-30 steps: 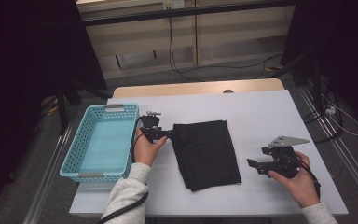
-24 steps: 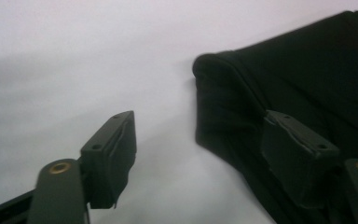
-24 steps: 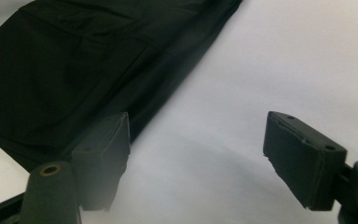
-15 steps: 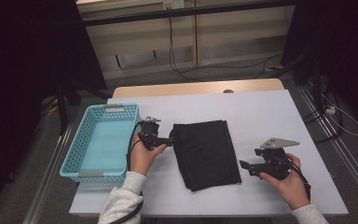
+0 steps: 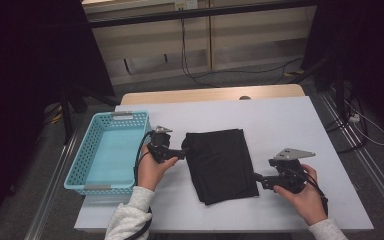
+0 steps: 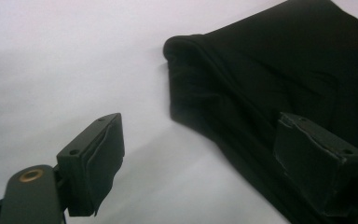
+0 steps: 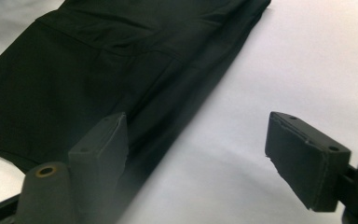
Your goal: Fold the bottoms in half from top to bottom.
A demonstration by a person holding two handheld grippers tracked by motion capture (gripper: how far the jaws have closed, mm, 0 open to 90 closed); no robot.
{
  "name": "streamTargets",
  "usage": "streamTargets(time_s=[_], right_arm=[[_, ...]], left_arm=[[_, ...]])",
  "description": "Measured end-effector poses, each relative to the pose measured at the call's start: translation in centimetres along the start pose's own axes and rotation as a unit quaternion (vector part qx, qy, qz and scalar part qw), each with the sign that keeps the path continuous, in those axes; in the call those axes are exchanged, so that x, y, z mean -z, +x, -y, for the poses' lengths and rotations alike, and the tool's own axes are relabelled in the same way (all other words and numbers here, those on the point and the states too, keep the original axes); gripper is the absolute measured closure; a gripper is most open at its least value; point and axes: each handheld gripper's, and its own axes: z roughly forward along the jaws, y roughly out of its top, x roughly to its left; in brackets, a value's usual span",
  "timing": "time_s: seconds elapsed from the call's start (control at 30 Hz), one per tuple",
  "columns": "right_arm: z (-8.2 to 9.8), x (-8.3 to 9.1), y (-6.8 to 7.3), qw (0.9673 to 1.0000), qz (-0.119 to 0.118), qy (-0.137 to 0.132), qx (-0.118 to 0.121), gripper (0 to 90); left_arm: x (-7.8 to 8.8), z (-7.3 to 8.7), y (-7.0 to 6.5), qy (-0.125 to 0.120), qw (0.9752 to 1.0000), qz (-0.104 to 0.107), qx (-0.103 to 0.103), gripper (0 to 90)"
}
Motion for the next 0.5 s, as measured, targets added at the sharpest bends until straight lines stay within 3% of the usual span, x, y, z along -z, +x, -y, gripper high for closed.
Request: streamTargets(time_s=[0.5], right_arm=[[-1.0,-1.6,1.6,0.9999,-0.007,0.003,0.009,20.6]], left_arm=[[0.0,0.4,-0.3,0.003,1.0,0.0,-0.004,15.5]])
